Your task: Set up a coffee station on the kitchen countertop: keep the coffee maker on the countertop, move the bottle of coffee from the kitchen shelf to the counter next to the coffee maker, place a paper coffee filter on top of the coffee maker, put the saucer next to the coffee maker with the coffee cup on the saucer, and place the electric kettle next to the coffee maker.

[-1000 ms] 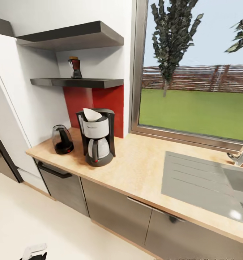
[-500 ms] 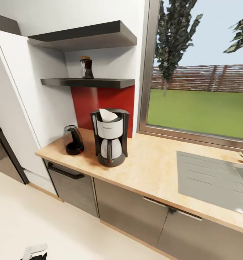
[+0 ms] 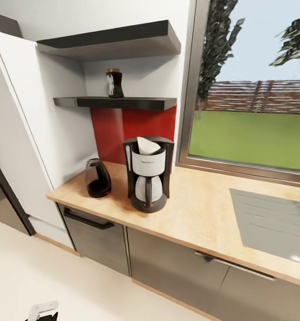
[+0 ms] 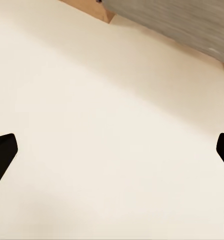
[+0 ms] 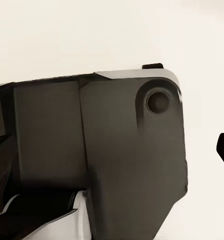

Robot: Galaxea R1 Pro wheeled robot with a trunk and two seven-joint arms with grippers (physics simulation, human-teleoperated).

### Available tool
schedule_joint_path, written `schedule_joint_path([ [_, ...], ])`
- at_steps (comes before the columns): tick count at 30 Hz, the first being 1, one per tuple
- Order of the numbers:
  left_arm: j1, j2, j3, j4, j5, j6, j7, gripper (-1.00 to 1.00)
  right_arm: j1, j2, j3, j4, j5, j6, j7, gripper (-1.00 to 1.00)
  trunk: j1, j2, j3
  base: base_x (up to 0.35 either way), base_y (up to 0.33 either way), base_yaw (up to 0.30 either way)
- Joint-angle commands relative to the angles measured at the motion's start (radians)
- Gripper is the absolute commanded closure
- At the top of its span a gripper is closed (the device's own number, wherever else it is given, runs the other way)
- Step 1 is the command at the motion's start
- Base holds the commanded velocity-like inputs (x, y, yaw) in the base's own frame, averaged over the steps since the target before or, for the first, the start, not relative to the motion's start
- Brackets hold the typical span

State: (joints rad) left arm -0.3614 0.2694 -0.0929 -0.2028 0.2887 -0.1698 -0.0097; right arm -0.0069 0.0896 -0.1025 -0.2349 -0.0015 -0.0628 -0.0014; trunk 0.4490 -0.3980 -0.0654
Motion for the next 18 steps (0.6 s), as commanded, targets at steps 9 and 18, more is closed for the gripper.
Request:
schedule_joint_path([
  [9,-0.001,0.001,-0.008,0.001,0.011,-0.004,-0.001,-1.0,-0.001,0.001,-0.006,0.0,0.0,-0.003,0.0,-1.0,0.001,-0.002,-0.002,0.232,0.264,-0.29],
  [18,0.0,0.001,-0.008,0.001,0.012,-0.005,-0.001,-1.0,-0.001,0.001,-0.006,0.0,0.0,-0.003,0.0,-1.0,0.001,-0.002,-0.002,0.14,0.304,-0.177],
])
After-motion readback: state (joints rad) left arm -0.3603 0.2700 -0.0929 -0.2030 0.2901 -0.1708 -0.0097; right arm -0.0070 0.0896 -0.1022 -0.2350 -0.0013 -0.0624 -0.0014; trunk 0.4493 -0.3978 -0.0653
